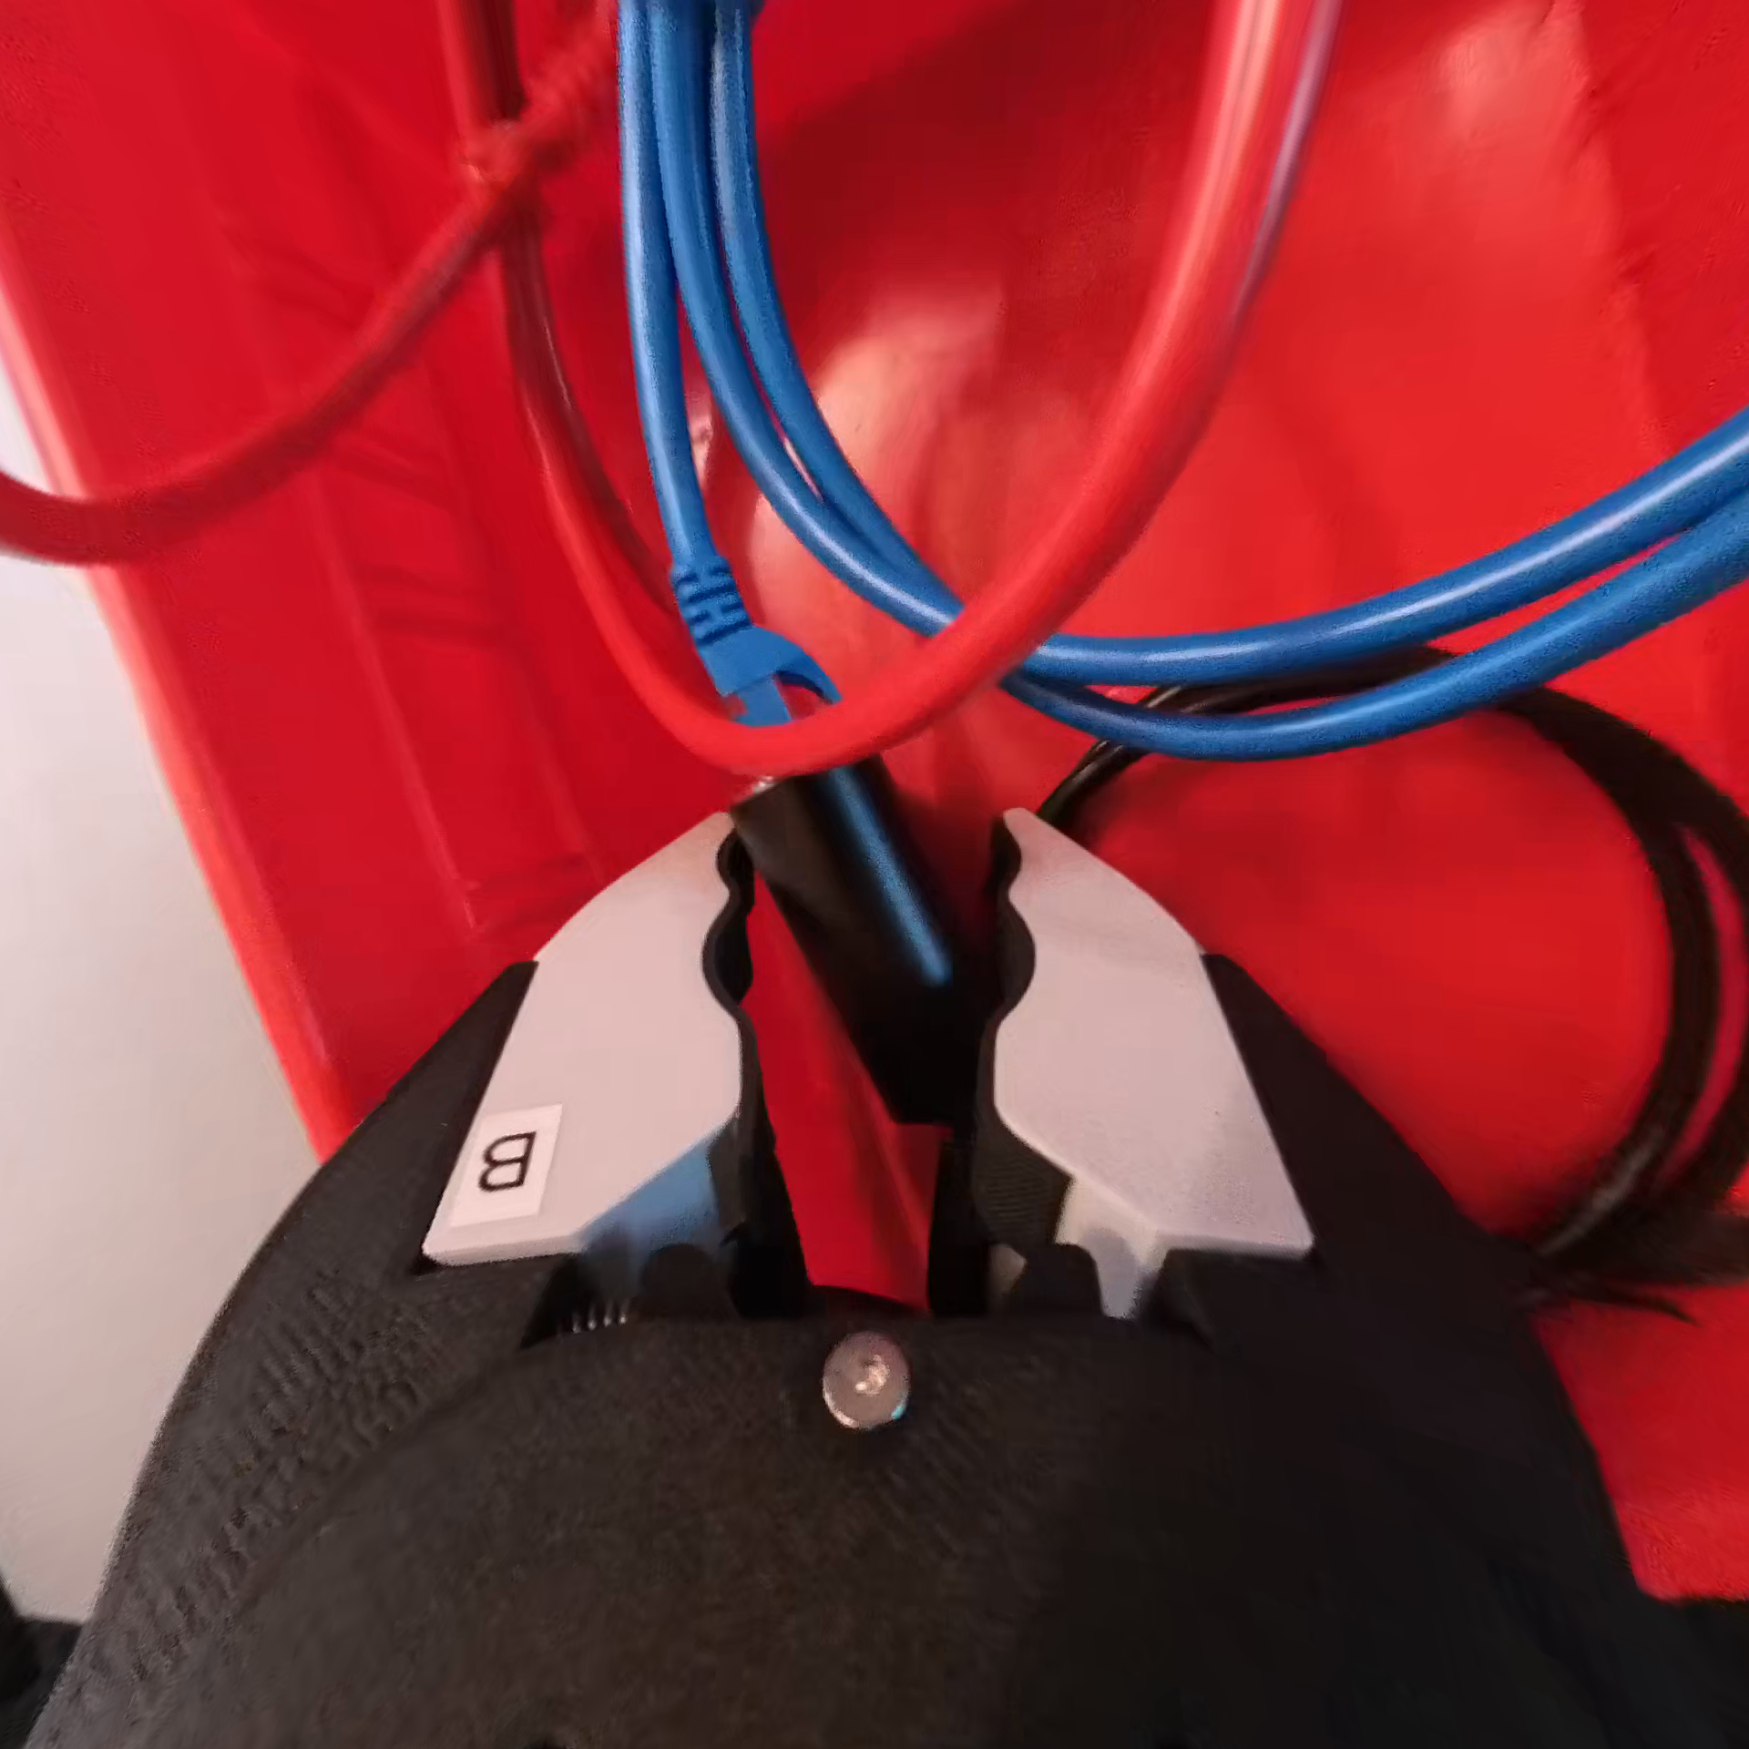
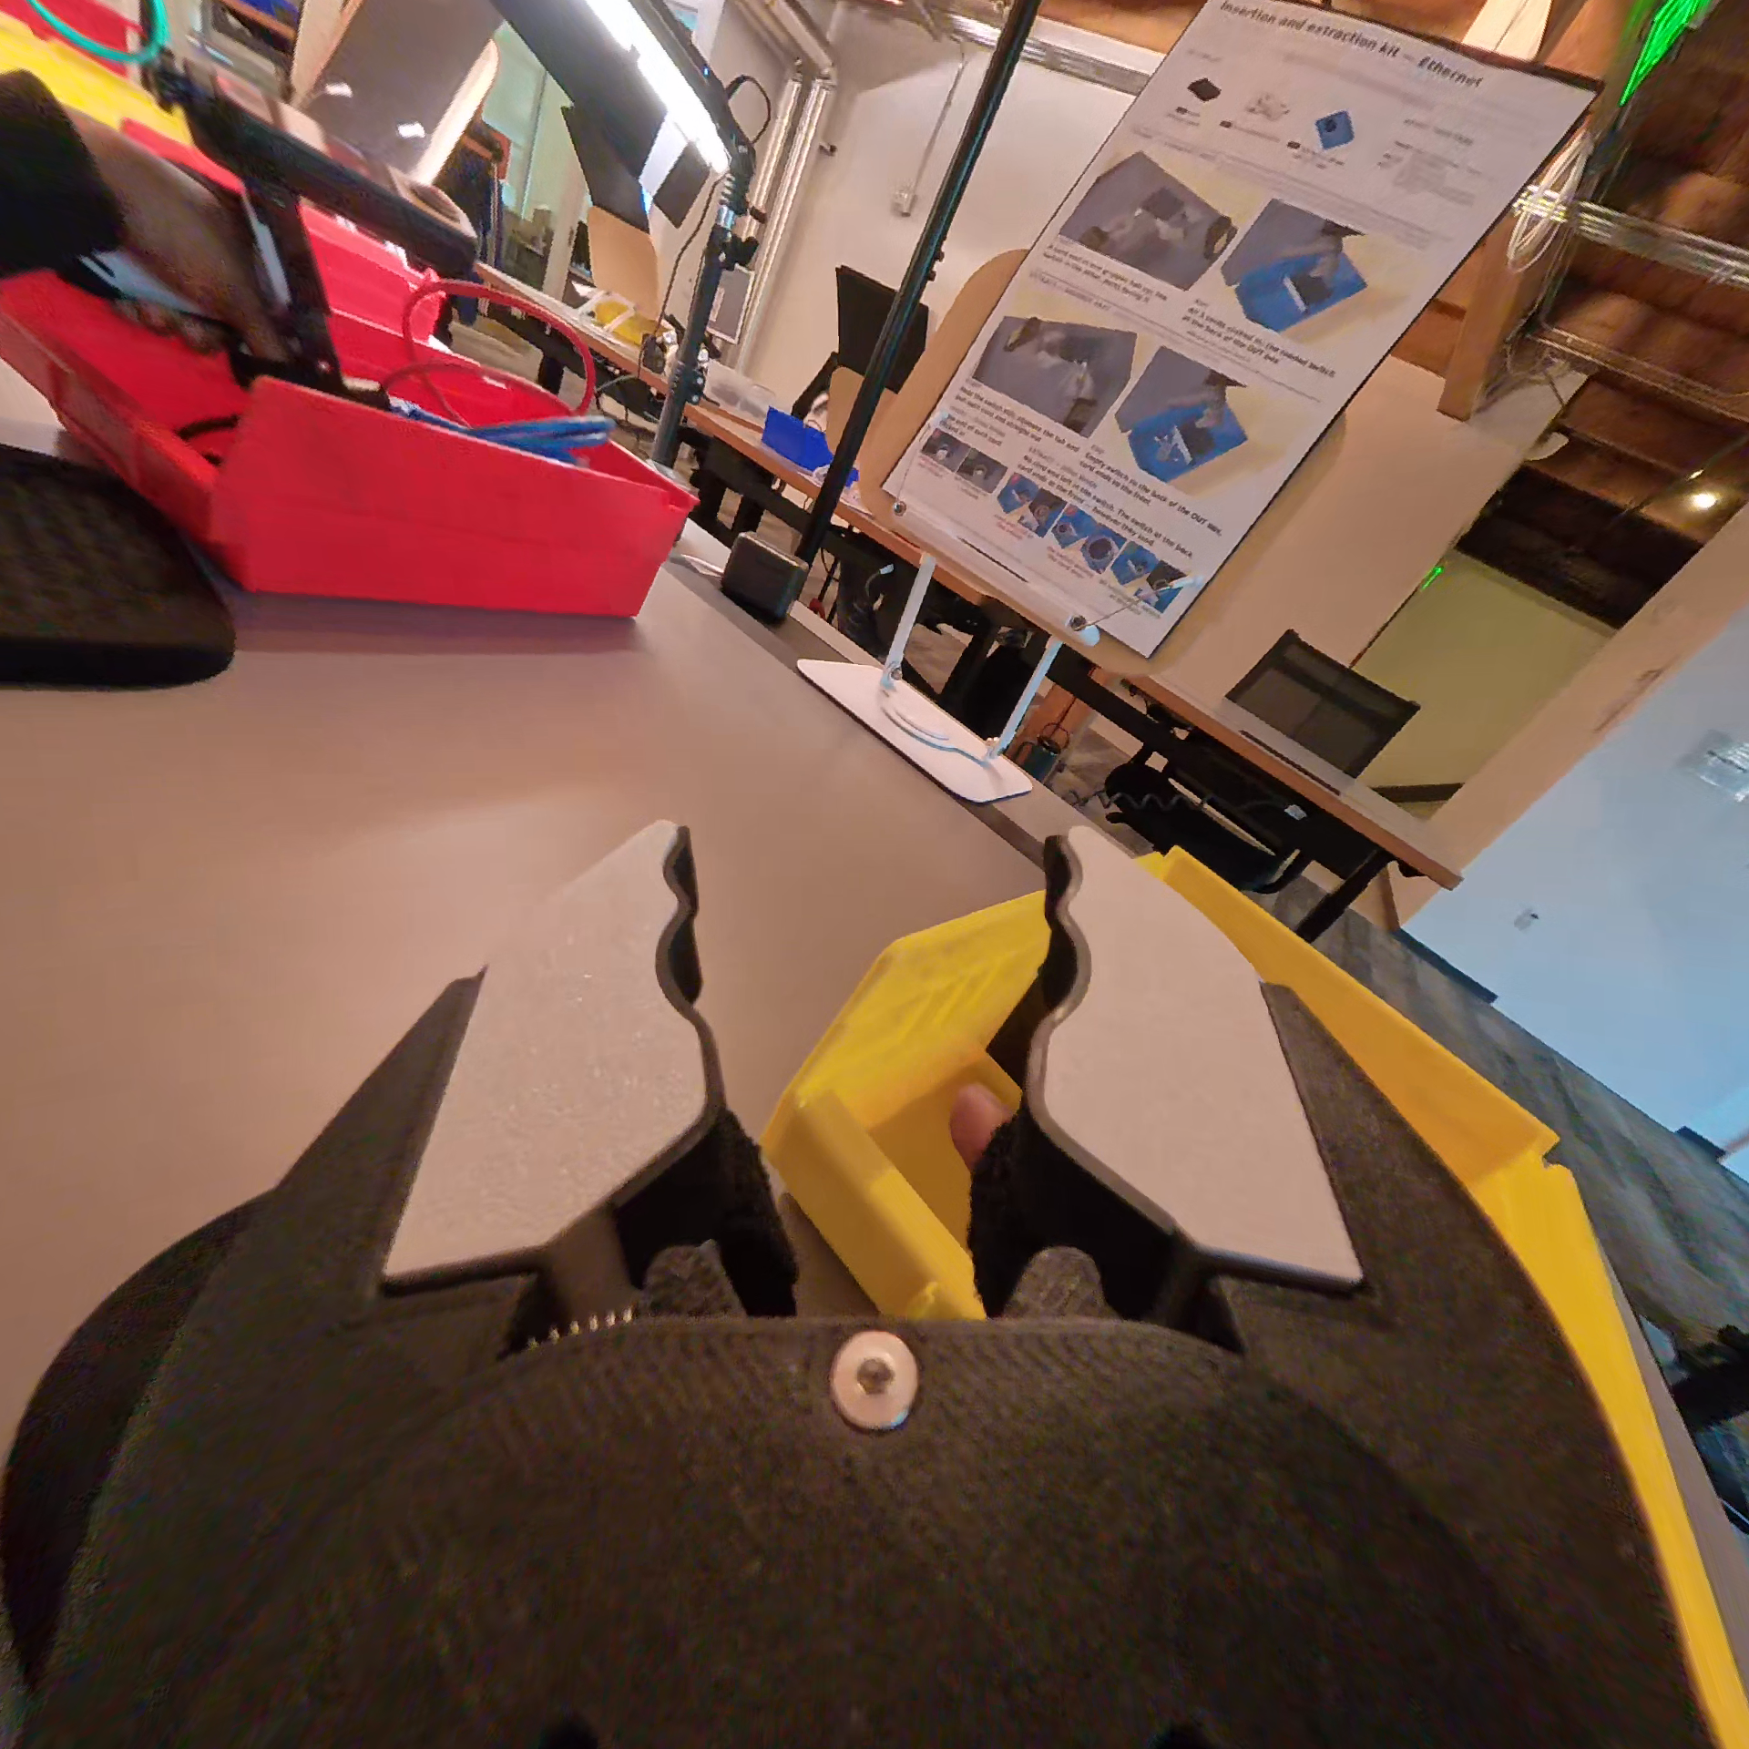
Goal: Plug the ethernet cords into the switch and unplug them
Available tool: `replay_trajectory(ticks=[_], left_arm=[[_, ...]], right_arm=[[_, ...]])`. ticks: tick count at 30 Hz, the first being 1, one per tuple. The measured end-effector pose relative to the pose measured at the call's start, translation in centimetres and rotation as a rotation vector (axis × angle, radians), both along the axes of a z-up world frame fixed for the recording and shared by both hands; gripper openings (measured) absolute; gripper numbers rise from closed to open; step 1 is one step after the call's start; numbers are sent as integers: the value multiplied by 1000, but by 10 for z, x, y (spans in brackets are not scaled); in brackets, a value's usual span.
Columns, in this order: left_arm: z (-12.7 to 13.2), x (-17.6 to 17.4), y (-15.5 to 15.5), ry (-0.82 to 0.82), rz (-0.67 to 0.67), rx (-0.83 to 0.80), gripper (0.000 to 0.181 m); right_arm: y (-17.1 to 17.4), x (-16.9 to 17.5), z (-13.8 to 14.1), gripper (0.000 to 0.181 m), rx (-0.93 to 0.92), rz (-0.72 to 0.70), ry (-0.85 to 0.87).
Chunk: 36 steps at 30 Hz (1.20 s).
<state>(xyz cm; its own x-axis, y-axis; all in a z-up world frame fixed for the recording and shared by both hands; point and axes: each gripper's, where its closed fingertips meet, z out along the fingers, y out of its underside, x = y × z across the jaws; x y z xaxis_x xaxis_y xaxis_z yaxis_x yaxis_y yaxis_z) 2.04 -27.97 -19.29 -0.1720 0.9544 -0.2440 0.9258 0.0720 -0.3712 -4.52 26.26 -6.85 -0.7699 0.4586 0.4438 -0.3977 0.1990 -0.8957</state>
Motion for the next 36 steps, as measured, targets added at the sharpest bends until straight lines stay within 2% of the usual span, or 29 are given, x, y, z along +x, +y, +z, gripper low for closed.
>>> replay_trajectory(ticks=[5, 9, 15, 18, 20, 22, 25, 28, 31, 36], left_arm=[[6, 6, -10, 44, -5, -99, 30], [36, 4, -15, 201, -10, -170, 27], [104, -1, -12, 503, -32, -305, 25], [154, 0, -6, 711, -49, -436, 26], [190, 3, 10, 890, -71, -461, 26], [219, 1, 38, 1061, -142, -369, 25], [251, -8, 93, 1281, -332, -25, 26], [280, -6, 138, 1421, -488, 309, 26], [301, 3, 173, 1485, -603, 551, 26], [324, 26, 225, 1475, -798, 895, 26]], right_arm=[[-2, -4, -7, 68, 31, -16, 3], [-3, -7, -13, 66, 72, -43, 23], [-4, -5, -8, 64, 47, -38, 42], [-4, -6, -7, 63, 47, -48, 54], [-6, -4, -5, 63, 33, -40, 58], [-9, -1, -3, 63, 18, -26, 55], [-14, 2, -5, 62, 35, -20, 35], [-20, 8, -2, 59, 13, 8, -8], [-30, 19, 7, 57, -67, 85, -88], [-48, 42, 16, 58, -171, 239, -206]])
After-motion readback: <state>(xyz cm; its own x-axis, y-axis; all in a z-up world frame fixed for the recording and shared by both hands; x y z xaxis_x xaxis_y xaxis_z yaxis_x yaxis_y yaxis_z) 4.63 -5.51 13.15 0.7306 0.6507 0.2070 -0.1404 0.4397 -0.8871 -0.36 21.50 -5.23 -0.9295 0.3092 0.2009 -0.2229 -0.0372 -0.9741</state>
